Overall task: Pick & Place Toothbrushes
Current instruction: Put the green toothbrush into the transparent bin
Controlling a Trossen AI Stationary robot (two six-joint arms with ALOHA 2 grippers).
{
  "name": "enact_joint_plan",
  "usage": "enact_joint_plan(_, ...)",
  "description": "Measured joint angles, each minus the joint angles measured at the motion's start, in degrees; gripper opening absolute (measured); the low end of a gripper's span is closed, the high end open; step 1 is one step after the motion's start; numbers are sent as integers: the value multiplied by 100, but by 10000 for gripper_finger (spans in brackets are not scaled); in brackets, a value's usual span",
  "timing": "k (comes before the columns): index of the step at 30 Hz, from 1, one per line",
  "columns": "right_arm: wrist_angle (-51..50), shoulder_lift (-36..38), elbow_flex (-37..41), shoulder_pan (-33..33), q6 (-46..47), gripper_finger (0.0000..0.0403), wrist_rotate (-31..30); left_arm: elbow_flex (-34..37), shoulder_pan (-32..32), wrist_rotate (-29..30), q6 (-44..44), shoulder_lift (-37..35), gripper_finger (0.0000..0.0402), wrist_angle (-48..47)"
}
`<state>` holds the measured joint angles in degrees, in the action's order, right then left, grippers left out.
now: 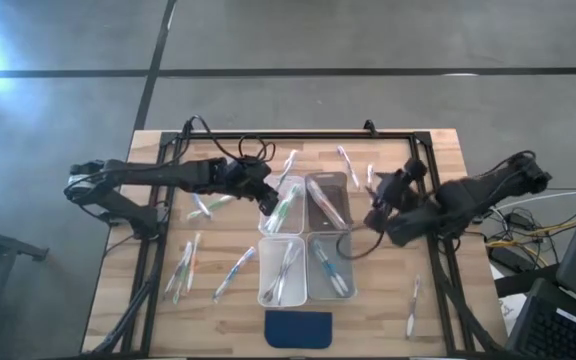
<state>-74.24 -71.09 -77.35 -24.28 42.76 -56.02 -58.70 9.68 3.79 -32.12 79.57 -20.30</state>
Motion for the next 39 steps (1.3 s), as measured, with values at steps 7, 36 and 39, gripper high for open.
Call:
enact_joint_plan(7, -202, 861, 723, 696, 297, 170, 962, 0, -10, 384, -60, 45, 30, -412)
enact_joint_plan(36, -24, 1775, 2156, 1138, 526, 183, 1273, -1271, -499, -195, -1136, 1605, 27, -1994)
enact_joint_plan(39, -24, 1777, 2156, 1137, 525, 176, 1302, -1351, -499, -273, -1322, 1694, 27, -2089)
